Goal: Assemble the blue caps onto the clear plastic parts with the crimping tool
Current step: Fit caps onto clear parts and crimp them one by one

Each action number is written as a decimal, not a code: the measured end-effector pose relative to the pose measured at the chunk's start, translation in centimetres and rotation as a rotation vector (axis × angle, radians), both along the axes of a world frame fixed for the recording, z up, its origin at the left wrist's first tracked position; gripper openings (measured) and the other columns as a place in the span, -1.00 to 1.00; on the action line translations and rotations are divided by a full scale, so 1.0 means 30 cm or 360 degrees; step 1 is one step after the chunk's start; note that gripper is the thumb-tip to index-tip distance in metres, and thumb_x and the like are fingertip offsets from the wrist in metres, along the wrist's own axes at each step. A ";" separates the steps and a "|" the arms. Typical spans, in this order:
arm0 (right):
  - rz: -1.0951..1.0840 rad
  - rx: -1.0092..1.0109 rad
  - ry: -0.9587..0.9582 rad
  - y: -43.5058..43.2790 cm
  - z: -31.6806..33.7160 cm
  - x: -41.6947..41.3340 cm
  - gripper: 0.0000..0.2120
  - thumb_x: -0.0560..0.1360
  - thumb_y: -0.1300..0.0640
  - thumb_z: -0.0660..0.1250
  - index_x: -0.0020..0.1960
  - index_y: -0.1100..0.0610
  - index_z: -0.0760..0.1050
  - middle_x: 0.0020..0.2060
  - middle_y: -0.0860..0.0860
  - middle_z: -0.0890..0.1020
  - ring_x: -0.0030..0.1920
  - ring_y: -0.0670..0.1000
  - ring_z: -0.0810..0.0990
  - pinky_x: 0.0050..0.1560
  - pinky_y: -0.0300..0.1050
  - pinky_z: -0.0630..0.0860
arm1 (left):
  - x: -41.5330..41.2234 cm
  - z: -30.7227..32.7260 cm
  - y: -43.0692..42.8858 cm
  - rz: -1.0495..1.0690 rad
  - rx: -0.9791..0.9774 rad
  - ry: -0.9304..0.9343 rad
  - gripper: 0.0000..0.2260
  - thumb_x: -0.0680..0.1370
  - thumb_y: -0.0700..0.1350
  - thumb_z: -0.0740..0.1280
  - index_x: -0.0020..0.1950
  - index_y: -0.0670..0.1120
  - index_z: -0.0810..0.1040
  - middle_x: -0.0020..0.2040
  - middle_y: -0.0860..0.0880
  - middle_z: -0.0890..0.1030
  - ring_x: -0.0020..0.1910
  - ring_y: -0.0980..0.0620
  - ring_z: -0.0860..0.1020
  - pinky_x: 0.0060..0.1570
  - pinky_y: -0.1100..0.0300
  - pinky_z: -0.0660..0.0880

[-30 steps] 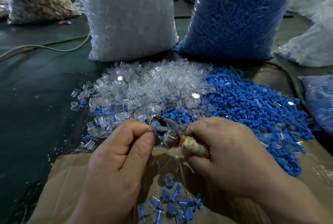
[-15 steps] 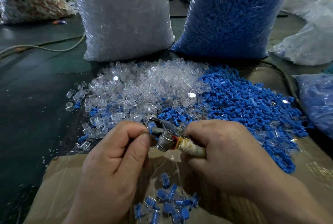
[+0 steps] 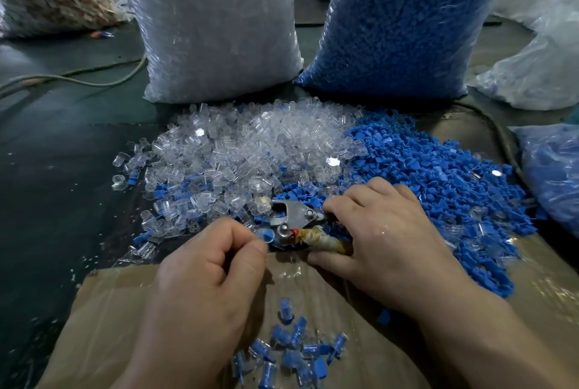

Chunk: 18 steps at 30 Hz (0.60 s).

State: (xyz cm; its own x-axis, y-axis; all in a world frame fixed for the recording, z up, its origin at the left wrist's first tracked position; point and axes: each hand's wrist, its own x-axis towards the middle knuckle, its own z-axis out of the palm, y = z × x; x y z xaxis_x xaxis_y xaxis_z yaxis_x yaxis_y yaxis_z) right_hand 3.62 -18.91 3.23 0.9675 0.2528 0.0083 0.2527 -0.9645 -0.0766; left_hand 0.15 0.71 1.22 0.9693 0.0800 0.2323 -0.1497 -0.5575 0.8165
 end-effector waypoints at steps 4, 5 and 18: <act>-0.0002 0.0068 -0.0106 0.006 0.014 -0.009 -0.37 0.37 -0.45 0.01 0.25 -0.12 0.44 0.10 -0.15 0.50 0.13 -0.03 0.34 0.15 -0.02 0.18 | 0.002 -0.010 -0.001 -0.0025 0.0042 0.0033 -0.95 0.46 0.07 0.33 -0.18 0.15 0.56 -0.43 0.11 0.60 -0.42 0.15 0.55 -0.35 0.36 0.49; 0.0029 0.0124 -0.0183 0.011 0.020 -0.019 -0.41 0.40 -0.42 0.02 0.22 -0.10 0.47 0.07 -0.15 0.52 0.11 -0.02 0.39 0.14 -0.02 0.24 | 0.002 -0.010 -0.004 -0.0042 0.0067 0.0025 -0.95 0.46 0.08 0.33 -0.17 0.17 0.56 -0.43 0.14 0.60 -0.40 0.18 0.56 -0.32 0.40 0.47; 0.0449 0.0450 -0.0330 0.070 0.004 -0.078 -0.76 0.60 0.00 0.11 -0.03 0.03 0.53 -0.20 -0.08 0.56 -0.17 0.02 0.50 -0.10 0.01 0.47 | -0.004 0.008 -0.016 -0.0266 0.0360 -0.0214 -0.82 0.48 0.15 0.22 -0.25 0.12 0.50 -0.26 0.18 0.54 -0.27 0.23 0.52 -0.34 0.53 0.34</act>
